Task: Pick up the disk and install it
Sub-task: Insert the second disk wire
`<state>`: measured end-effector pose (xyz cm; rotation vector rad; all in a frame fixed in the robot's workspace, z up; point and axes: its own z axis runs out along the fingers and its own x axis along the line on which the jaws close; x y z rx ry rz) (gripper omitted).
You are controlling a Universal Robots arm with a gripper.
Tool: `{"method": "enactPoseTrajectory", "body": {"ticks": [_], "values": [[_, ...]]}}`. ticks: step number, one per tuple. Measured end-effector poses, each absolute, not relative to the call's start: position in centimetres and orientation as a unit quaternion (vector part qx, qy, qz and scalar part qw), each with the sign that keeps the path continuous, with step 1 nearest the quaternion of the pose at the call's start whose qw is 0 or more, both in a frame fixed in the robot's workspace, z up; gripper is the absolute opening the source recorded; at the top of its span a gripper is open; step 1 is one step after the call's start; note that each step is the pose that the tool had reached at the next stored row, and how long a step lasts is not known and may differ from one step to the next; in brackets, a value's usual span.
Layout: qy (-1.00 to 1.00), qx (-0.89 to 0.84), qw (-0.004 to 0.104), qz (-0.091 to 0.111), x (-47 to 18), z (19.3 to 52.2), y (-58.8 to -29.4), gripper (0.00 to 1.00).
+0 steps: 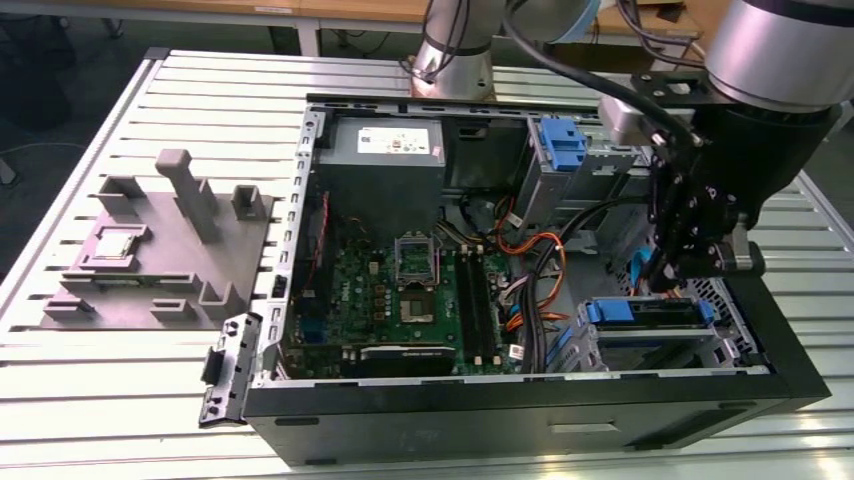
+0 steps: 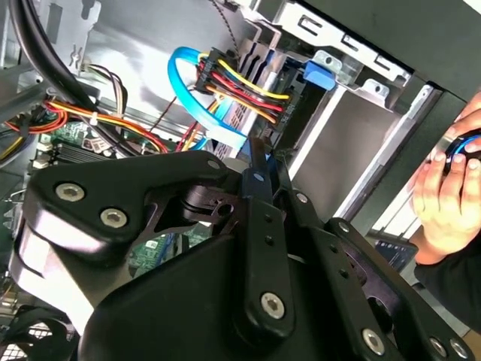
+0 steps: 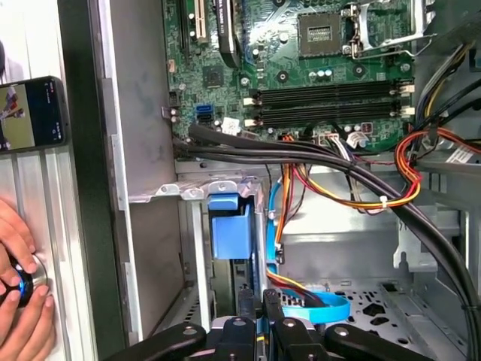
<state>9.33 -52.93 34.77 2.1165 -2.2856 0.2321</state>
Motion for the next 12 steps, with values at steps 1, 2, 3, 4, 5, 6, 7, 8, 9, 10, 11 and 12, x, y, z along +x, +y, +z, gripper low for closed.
{"method": "enactPoseTrajectory", "body": {"ticks": [1, 2, 3, 4, 5, 6, 7, 8, 9, 10, 11, 12], "values": [[-0.732, 0.677, 0.009, 0.074, 9.3, 34.7, -53.0, 0.16], [-0.732, 0.677, 0.008, 0.074, 9.3, 34.6, -53.1, 0.16], [-0.732, 0.677, 0.007, 0.073, 9.3, 34.6, -53.2, 0.16], [-0.732, 0.677, 0.006, 0.073, 9.3, 34.5, -53.4, 0.16], [-0.732, 0.677, 0.005, 0.072, 9.3, 34.4, -53.5, 0.16], [-0.732, 0.677, 0.004, 0.072, 9.3, 34.3, -53.6, 0.16], [-0.732, 0.677, 0.004, 0.072, 9.3, 34.3, -53.8, 0.16], [-0.732, 0.677, 0.003, 0.072, 9.3, 34.2, -54.0, 0.16], [-0.732, 0.677, 0.001, 0.072, 9.3, 34.2, -54.1, 0.16], [-0.733, 0.677, -0.002, 0.071, 9.3, 34.1, -54.1, 0.16], [-0.733, 0.677, -0.006, 0.07, 9.3, 34.1, -54.1, 0.16], [-0.733, 0.677, -0.008, 0.07, 9.3, 34.1, -54.1, 0.16]]}}
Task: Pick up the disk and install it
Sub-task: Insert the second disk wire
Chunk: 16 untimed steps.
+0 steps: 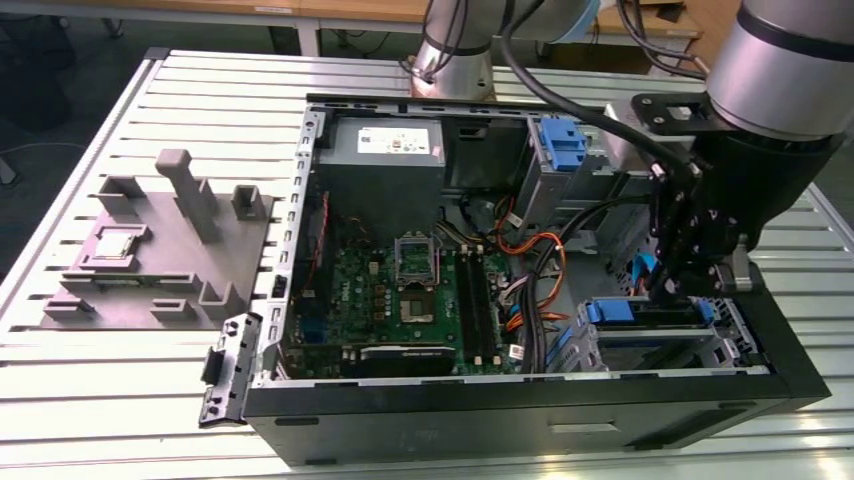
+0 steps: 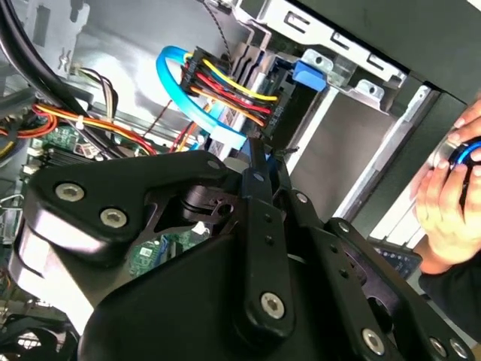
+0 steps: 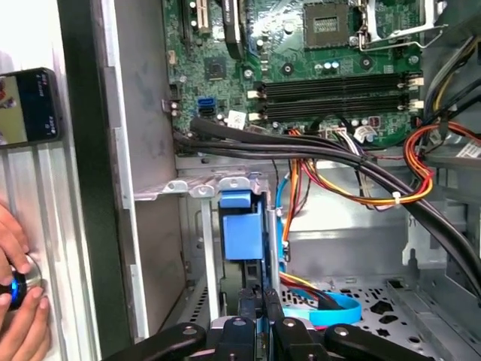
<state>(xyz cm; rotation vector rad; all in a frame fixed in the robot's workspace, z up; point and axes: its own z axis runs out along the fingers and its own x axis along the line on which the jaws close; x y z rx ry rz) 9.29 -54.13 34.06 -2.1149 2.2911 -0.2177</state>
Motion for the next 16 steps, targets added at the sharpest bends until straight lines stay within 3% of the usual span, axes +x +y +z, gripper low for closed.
{"method": "enactPoseTrajectory", "body": {"ticks": [16], "values": [[0.732, -0.678, 0.011, -0.07, 9.16, 33.42, -54.48, 0.16]]}}
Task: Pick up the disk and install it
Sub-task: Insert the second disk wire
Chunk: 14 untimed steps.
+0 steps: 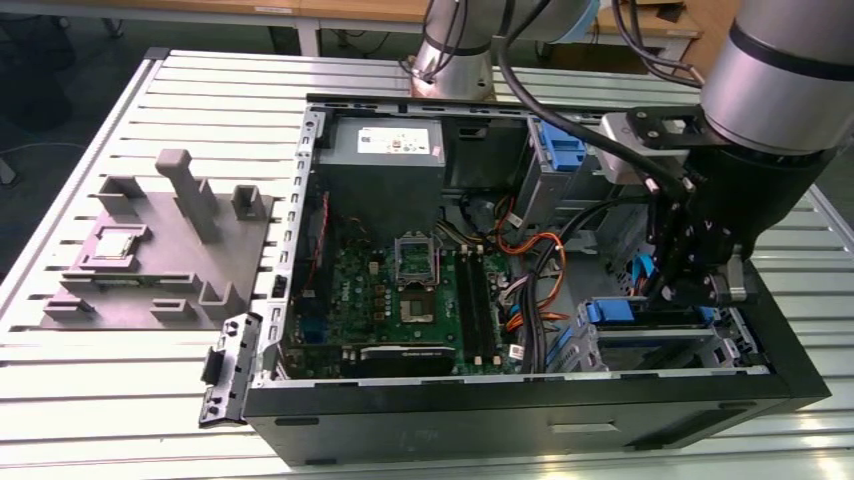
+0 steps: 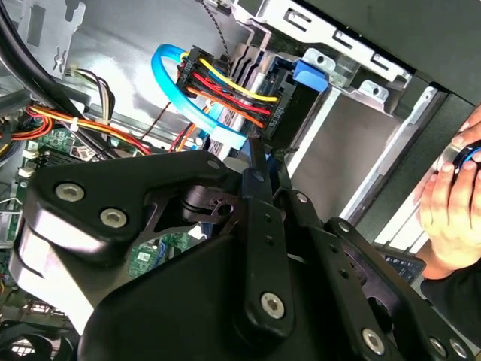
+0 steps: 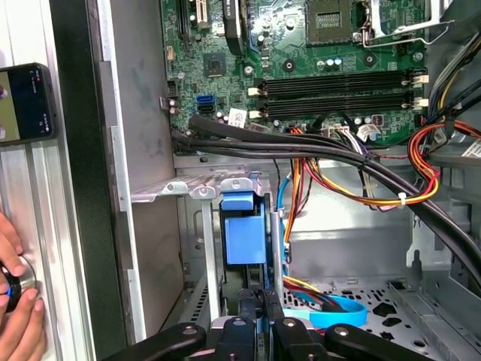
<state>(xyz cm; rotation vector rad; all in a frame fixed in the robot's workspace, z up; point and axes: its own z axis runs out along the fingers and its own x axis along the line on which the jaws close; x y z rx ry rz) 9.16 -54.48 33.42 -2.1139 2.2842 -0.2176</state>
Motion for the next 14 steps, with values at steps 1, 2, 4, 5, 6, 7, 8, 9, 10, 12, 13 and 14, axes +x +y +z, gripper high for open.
{"method": "enactPoseTrajectory", "body": {"ticks": [1, 2, 4, 5, 6, 7, 8, 9, 10, 12, 13, 14], "values": [[0.732, -0.678, 0.011, -0.07, 9.16, 33.4, -54.48, 0.16], [0.732, -0.678, 0.011, -0.07, 9.16, 33.39, -54.48, 0.16], [0.732, -0.678, 0.011, -0.069, 9.16, 33.38, -54.47, 0.16], [0.732, -0.678, 0.012, -0.069, 9.16, 33.38, -54.48, 0.16], [0.732, -0.678, 0.012, -0.069, 9.16, 33.4, -54.48, 0.16], [0.731, -0.679, 0.012, -0.069, 9.16, 33.4, -54.48, 0.16], [0.731, -0.679, 0.013, -0.069, 9.16, 33.4, -54.47, 0.16], [0.731, -0.679, 0.013, -0.069, 9.16, 33.4, -54.47, 0.16], [0.731, -0.679, 0.013, -0.069, 9.16, 33.4, -54.48, 0.16], [0.731, -0.679, 0.013, -0.068, 9.15, 33.42, -54.48, 0.16], [0.731, -0.679, 0.014, -0.068, 9.15, 33.39, -54.48, 0.16], [0.731, -0.679, 0.014, -0.068, 9.15, 33.36, -54.48, 0.16]]}}
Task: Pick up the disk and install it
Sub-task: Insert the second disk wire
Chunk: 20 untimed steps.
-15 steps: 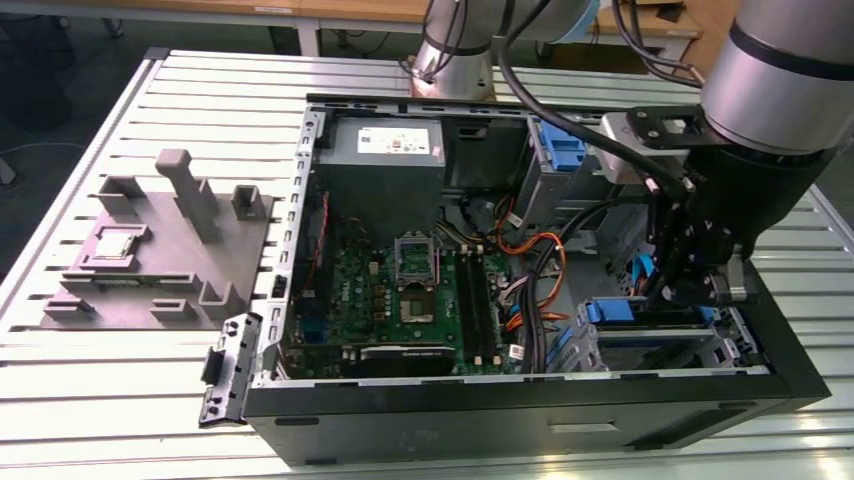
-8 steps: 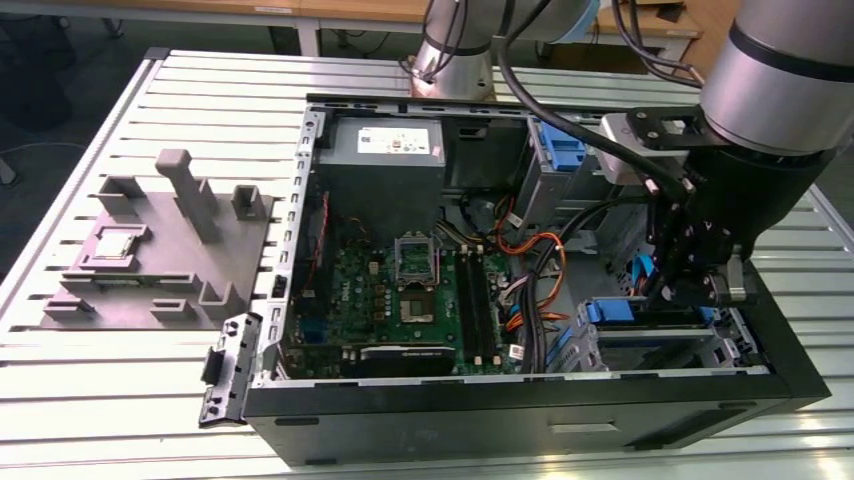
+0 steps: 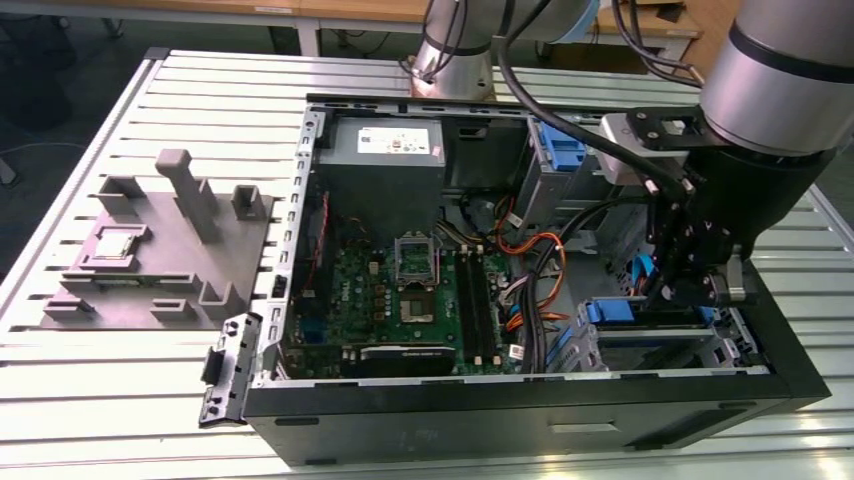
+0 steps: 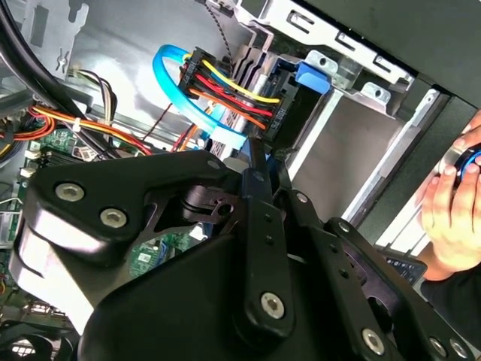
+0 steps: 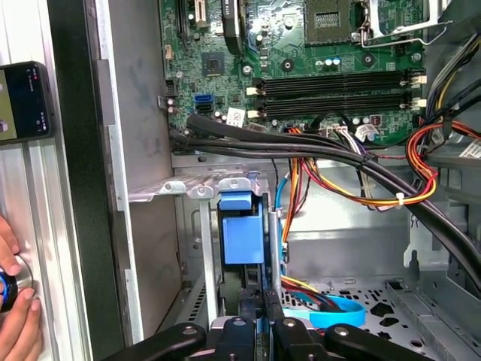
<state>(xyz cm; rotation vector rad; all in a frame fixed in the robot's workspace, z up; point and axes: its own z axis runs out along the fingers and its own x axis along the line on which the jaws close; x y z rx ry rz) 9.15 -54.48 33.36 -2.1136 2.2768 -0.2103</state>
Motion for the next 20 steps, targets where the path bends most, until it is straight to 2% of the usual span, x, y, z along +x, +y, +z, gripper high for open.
{"method": "enactPoseTrajectory", "body": {"ticks": [20], "values": [[0.731, -0.679, 0.016, -0.066, 9.16, 33.5, -54.58, 0.16]]}}
